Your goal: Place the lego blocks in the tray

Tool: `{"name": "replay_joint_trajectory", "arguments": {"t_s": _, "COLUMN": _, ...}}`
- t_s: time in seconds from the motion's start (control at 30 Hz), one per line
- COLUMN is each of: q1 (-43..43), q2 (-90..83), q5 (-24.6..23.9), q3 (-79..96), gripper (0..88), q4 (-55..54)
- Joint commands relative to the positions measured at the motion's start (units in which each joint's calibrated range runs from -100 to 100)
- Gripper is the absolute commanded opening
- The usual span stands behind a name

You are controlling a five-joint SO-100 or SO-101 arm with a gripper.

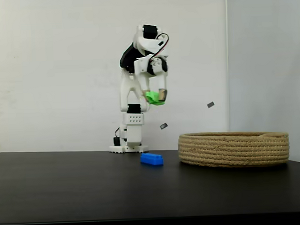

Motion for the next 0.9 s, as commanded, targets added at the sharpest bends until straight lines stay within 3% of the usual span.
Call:
{"name": "replay_joint_trajectory", "arguments": {"t_s": 0.0, "q1": -8.9, "q2": -3.5, "q5": -5.1, "q3": -3.1, "gripper": 0.0, "q4": -3.5}}
{"name": "replay_joint_trajectory", "arguments": {"t_s": 0.2, "q1": -15.9, "q2": -1.7, "q5": -8.7, "q3": 0.4, "gripper": 1.2, "q4": -11.0}}
{"name": "replay_joint_trajectory", "arguments": {"t_s": 0.37, "q1": -15.8, "q2": 3.0, "q5": -11.9, "q3": -1.6, "gripper": 12.3, "q4": -20.4}}
{"name": "replay_joint_trajectory", "arguments": {"t_s": 0.47, "q1": -15.9, "q2": 5.9, "q5": -14.4, "q3": -2.4, "gripper": 24.5, "q4": -21.3}}
{"name": "replay_joint_trajectory", "arguments": {"t_s": 0.6, "q1": -15.3, "q2": 6.0, "q5": -16.4, "q3": 0.4, "gripper": 30.9, "q4": -24.5}}
{"name": "replay_joint_trajectory", "arguments": {"t_s": 0.7, "q1": -14.8, "q2": 5.0, "q5": -15.7, "q3": 2.0, "gripper": 32.3, "q4": -24.7}}
{"name": "replay_joint_trajectory", "arguments": {"t_s": 0.87, "q1": -10.7, "q2": 4.4, "q5": -7.8, "q3": 0.8, "gripper": 28.7, "q4": -14.7}}
